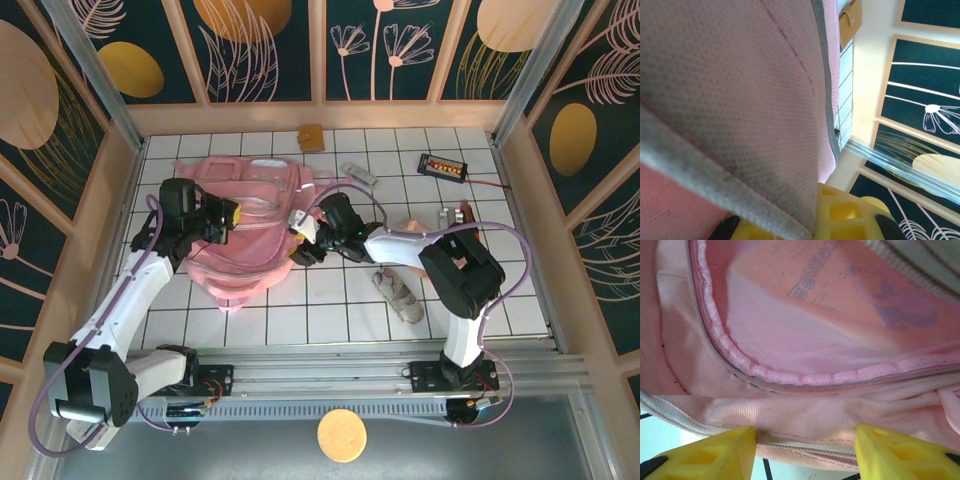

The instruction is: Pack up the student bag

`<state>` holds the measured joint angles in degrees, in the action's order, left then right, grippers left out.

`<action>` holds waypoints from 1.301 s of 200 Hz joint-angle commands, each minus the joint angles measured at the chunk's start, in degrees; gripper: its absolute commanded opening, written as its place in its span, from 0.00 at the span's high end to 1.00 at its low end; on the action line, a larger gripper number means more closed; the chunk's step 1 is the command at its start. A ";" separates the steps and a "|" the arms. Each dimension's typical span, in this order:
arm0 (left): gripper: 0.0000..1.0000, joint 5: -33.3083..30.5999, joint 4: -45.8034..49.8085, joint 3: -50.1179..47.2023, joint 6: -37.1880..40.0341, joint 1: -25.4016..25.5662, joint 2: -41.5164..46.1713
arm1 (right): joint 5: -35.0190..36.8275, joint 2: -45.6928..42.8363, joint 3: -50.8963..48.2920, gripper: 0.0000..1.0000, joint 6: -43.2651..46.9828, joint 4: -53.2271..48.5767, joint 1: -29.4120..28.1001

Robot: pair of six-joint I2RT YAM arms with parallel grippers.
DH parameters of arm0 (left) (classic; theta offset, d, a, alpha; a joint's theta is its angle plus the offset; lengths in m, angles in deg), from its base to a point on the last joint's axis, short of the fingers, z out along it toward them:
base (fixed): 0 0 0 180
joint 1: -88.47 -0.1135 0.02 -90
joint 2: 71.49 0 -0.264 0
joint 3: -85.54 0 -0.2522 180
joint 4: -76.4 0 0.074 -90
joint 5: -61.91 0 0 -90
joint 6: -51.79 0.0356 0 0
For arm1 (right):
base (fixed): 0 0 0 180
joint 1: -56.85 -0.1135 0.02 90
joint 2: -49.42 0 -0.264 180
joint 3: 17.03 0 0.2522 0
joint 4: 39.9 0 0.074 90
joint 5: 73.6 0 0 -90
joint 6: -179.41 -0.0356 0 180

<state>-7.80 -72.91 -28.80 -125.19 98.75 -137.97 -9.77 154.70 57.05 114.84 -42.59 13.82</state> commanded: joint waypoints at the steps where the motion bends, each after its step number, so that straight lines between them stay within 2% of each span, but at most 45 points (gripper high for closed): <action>1: 1.00 5.26 -5.00 3.54 3.49 0.00 0.36 | -0.83 -5.55 -0.83 0.44 -7.31 6.29 1.87; 23: 1.00 5.90 -5.85 2.85 3.37 0.07 0.30 | -3.69 -6.85 1.73 0.43 -16.12 6.32 4.11; 52: 1.00 5.99 -6.47 0.35 3.59 0.07 1.10 | -12.64 -4.36 5.36 0.42 -36.24 9.16 6.24; 70: 1.00 6.02 -8.63 -1.51 2.06 0.08 1.87 | -12.47 -3.98 4.41 0.42 -46.26 11.70 7.70; 96: 1.00 5.98 -9.62 -2.01 1.87 0.02 1.81 | -11.29 -5.39 2.42 0.43 -53.16 12.95 10.29; 118: 1.00 5.66 -7.83 -2.56 3.42 0.04 2.01 | -11.65 -3.79 6.91 0.42 -54.24 4.45 10.33; 134: 1.00 5.31 -7.73 -5.35 3.28 0.07 3.05 | -13.96 -0.94 9.25 0.42 -62.36 0.64 10.34; 157: 1.00 5.98 -9.34 -10.92 2.26 0.09 4.35 | -14.78 1.73 9.27 0.44 -73.09 0.71 9.23; 172: 1.00 5.73 -9.67 -13.46 2.00 0.09 5.55 | -13.58 3.13 10.45 0.46 -75.00 -0.03 7.88; 194: 1.00 5.46 -9.55 -14.83 2.06 0.08 6.60 | -10.21 6.14 15.01 0.48 -72.44 -6.62 6.73; 224: 1.00 5.63 -10.45 -15.85 1.06 0.09 7.50 | -9.85 8.67 18.97 0.48 -72.58 -11.50 5.76; 260: 1.00 4.96 -10.49 -15.11 0.85 0.09 7.39 | -12.55 8.97 15.20 0.47 -79.74 -10.72 5.15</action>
<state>-4.69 -79.93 -44.34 -123.95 98.71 -131.96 -20.65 162.98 73.99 40.81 -51.42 19.81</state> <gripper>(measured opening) 0.065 0.525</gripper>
